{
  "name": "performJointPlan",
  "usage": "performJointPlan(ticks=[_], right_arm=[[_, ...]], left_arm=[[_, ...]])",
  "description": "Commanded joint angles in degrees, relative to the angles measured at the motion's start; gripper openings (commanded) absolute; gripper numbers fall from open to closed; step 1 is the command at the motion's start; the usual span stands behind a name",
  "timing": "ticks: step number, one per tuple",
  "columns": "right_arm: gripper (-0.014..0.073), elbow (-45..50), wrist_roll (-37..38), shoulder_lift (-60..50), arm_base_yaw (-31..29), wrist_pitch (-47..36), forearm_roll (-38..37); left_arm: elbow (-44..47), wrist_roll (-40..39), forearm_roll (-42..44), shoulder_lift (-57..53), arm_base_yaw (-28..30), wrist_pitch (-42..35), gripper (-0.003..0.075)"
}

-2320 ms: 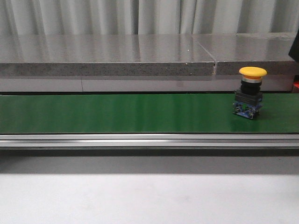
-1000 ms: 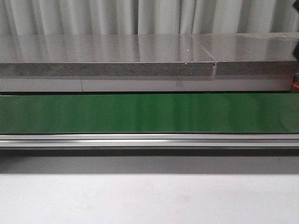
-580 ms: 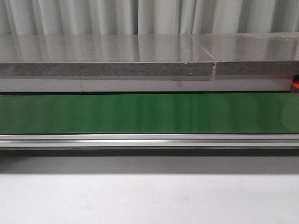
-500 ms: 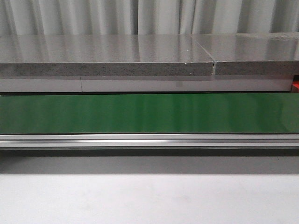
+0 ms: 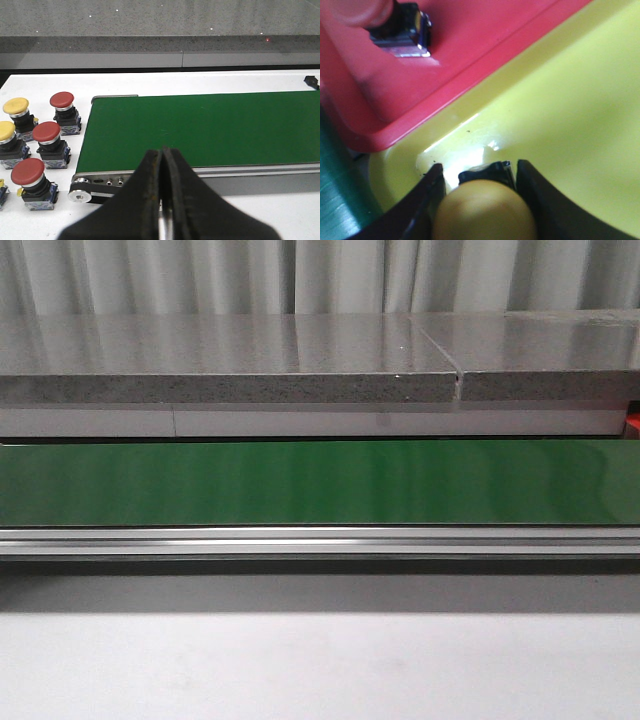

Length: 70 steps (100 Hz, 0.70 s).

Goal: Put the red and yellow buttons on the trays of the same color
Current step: 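Release the yellow button in the yellow tray and raise the right gripper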

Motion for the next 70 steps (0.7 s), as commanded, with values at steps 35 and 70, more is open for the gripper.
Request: performJointPlan(ticks=[35, 70], right_arm=[[0.0244, -1.32, -0.02, 2.73, -0.28, -4.37, 2.56], [0.0657, -1.37, -0.02, -0.40, -0.28, -4.97, 5.89]], left_arm=[[-1.35, 0.01, -0.43, 0.40, -0.50, -4.69, -0.0019], [-1.35, 0.01, -0.43, 0.40, -0.50, -4.69, -0.0019]])
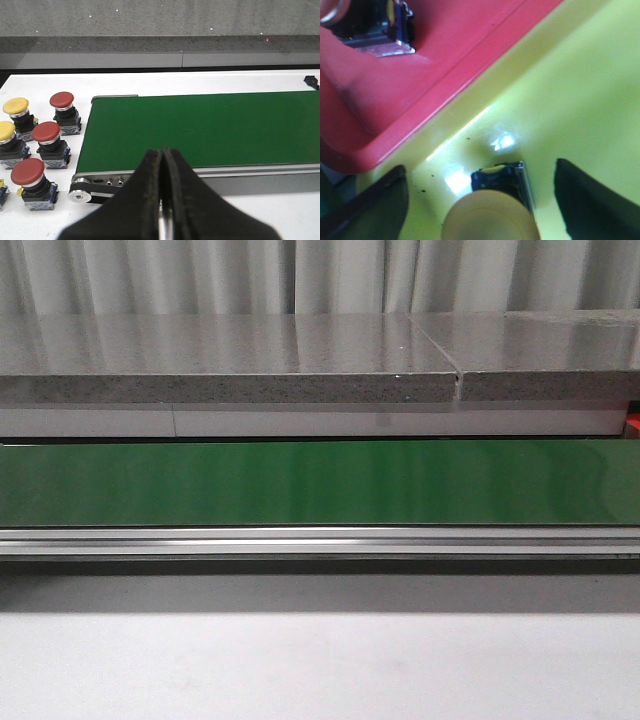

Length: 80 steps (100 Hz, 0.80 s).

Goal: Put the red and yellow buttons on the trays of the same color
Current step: 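Release the yellow button in the yellow tray and raise the right gripper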

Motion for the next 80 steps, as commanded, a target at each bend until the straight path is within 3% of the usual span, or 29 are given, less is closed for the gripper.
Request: performJointPlan(ticks=[1, 27, 80], right_arm=[[0.0657, -1.37, -0.13, -4.45, -0.28, -2.60, 1.43], [0.0657, -1.37, -0.24, -14.20, 2.81, -3.64, 2.08], [0.0656, -1.37, -8.65, -30.24, 23.57, -0.90, 2.02]], left_arm=[[-1.35, 0.01, -0.43, 0.40, -0.50, -4.69, -0.0019], [-1.35, 0.01, -0.43, 0.40, -0.50, -4.69, -0.0019], [-1.35, 0.01, -0.43, 0.40, -0.50, -4.69, -0.0019]])
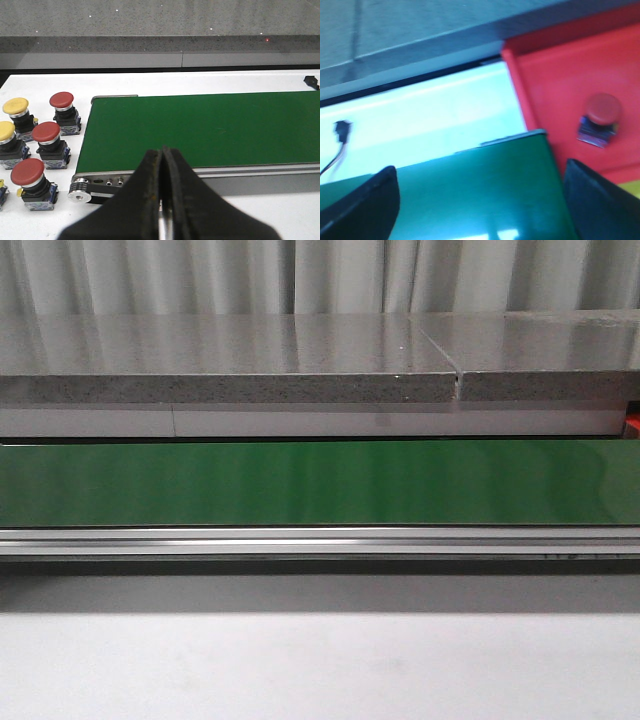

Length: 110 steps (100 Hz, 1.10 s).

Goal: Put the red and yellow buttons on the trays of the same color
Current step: 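Release the yellow button in the yellow tray and raise the right gripper, then move the left gripper down over the next red push-button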

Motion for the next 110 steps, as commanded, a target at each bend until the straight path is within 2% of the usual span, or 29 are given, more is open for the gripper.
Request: performJointPlan(ticks=[1, 23, 38, 45, 52, 71, 78, 110], right_arm=[[0.0656, -1.51, -2.00, -3.77, 2.62, -1.84, 0.80], [0.0656, -1.40, -3.45, -9.47, 7.78, 0.96, 0.75], [0.0640, -0.42, -4.48, -13.57, 9.10, 3.70, 0.75], [0.0577, 0.84, -4.48, -15.67, 9.10, 4.05, 0.75], [0.0464, 2.50, -4.48, -17.69, 9.10, 3.94, 0.75], [0.0035, 6.05, -4.48, -21.43, 9.10, 3.58, 0.75], [-0.0073, 6.56, -4.48, -22.26, 9.10, 3.32, 0.75], [-0.0067, 6.62, -4.48, -22.39, 9.10, 4.45, 0.75]], left_arm=[[-1.35, 0.01, -0.43, 0.40, -0.50, -4.69, -0.0019], [-1.35, 0.01, -0.43, 0.40, -0.50, -4.69, -0.0019], [-1.35, 0.01, -0.43, 0.40, -0.50, -4.69, -0.0019], [-1.35, 0.01, -0.43, 0.40, -0.50, -4.69, -0.0019], [-1.35, 0.01, -0.43, 0.40, -0.50, -4.69, -0.0019], [-1.35, 0.01, -0.43, 0.40, -0.50, -4.69, -0.0019], [-1.35, 0.01, -0.43, 0.40, -0.50, -4.69, -0.0019], [-1.35, 0.01, -0.43, 0.40, -0.50, -4.69, -0.0019]])
